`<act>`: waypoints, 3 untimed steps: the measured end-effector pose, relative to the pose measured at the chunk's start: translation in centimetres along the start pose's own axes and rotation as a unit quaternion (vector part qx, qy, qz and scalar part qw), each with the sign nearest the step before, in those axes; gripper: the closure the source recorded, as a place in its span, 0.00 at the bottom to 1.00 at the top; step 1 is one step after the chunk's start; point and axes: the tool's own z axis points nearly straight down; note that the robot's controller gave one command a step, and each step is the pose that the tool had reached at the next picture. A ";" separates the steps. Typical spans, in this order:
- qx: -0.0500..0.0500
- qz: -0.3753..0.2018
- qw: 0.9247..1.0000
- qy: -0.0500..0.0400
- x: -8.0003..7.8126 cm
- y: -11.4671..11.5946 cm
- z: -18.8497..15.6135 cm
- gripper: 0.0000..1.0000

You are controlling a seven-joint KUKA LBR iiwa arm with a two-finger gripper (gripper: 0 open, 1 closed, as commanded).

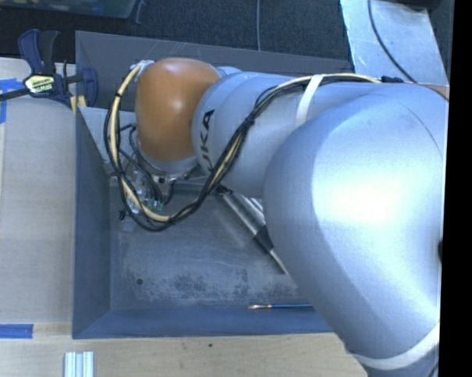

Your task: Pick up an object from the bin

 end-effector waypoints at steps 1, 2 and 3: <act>-0.006 0.024 1.000 -0.014 -0.6 -0.4 2.9 0.00; -0.004 0.068 0.998 -0.006 -1.2 -2.1 2.8 1.00; -0.004 0.068 0.998 -0.006 -1.2 -2.1 2.7 1.00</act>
Offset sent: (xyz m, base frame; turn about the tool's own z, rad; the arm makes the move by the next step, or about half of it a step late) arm 0.0049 -0.0240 -0.0295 0.1400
